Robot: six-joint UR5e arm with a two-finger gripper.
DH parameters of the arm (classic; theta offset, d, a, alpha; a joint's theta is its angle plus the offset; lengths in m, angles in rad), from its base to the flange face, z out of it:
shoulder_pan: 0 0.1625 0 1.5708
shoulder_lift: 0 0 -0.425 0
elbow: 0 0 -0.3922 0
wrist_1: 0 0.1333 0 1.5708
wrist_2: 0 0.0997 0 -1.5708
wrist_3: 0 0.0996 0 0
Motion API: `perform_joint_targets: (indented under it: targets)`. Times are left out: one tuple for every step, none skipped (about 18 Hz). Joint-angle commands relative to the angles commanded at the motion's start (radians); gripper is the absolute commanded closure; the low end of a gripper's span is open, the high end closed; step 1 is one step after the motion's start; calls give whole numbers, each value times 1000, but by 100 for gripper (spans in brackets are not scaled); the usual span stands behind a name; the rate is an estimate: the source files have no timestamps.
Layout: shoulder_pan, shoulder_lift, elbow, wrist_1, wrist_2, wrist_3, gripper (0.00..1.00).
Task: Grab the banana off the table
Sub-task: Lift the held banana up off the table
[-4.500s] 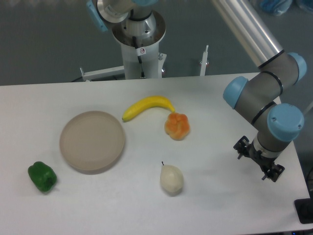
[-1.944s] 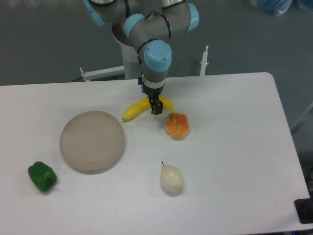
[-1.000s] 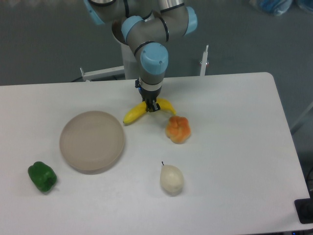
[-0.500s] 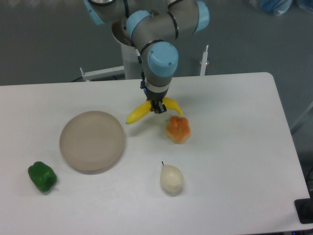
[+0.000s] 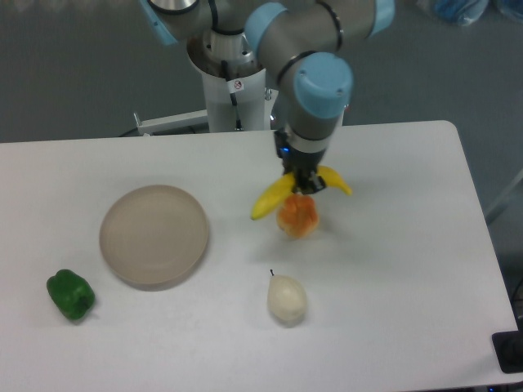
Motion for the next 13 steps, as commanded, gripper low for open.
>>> perform_joint_targets:
  targets:
    - [17,-40,52,8,8,2,100]
    - [38,-75,93,9,5,2,100]
    - [61,-107,129,18,3,12,100]
    - [83,-130,144,35,2,18,100]
    - [100,-155,149,67,0,21,100]
    - [123,-178,149,127,-1,26,100]
    - [130,-192,151,146,-3,41,100]
    - [132,-206,157,150,2,58,100]
    - [133,-224,186,140,0,69,100]
    - [133,-233,197,137,5,69,100]
    - [133,-239,201,138,5,69,100]
    - [132,-246,207,138,5,69,100]
    - [129,-249,212,137,5,69,100]
